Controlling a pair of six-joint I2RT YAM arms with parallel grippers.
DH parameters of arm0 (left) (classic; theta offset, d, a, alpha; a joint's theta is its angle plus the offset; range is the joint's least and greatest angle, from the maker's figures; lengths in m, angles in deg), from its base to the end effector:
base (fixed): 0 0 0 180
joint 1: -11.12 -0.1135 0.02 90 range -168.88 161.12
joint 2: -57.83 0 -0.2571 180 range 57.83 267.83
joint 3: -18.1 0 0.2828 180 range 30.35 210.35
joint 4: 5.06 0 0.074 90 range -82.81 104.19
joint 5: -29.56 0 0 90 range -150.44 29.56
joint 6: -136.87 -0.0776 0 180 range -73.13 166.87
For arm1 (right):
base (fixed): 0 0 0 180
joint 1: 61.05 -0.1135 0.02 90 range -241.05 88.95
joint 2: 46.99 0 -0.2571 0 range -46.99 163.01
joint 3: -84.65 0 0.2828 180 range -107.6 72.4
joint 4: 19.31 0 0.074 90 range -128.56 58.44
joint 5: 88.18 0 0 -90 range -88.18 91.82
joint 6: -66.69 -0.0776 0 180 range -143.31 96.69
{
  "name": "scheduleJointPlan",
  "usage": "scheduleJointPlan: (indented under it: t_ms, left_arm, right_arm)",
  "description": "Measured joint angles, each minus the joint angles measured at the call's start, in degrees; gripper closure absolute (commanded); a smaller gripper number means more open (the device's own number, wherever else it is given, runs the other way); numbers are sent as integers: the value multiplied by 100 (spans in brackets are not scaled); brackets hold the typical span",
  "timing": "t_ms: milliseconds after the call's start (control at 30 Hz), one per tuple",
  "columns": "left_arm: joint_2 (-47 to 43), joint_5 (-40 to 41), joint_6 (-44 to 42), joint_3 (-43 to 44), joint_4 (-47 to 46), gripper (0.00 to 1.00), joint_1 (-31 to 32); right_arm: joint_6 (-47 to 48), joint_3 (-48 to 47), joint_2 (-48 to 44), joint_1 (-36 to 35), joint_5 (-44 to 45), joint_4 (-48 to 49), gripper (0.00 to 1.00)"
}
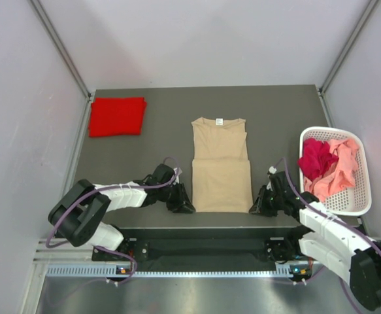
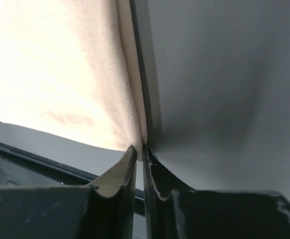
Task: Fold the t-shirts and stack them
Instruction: Fold the tshirt
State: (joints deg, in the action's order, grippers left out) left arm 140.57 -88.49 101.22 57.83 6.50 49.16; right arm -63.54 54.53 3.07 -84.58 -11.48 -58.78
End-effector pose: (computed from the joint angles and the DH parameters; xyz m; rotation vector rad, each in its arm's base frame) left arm 0.1956 -0.1994 0.0595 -0.1783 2.8391 -1.1440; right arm 0.1734 0.0950 0.0855 0.3106 2.7157 0.6651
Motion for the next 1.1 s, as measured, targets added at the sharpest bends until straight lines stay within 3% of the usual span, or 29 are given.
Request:
scheduleJointPlan:
  t_ms: [67, 133, 367, 600, 1100]
  left_arm:
    - [79, -2, 24, -2, -74, 84, 7]
    - [140, -9, 63, -2, -164, 100, 17]
    - [68, 55, 140, -2, -179, 100, 87]
    - [-745, 291, 273, 87, 299, 100, 151]
    - [-887, 942, -55, 1596, 1742, 100, 138]
  right_arm:
    - [4, 52, -59, 0, 7, 2, 99]
    - [4, 61, -96, 0, 22, -17, 100]
    - [81, 59, -208, 0, 39, -138, 100]
    - [214, -225, -496, -2, 179, -579, 100]
    - [450, -1613, -522, -7, 623, -1272, 100]
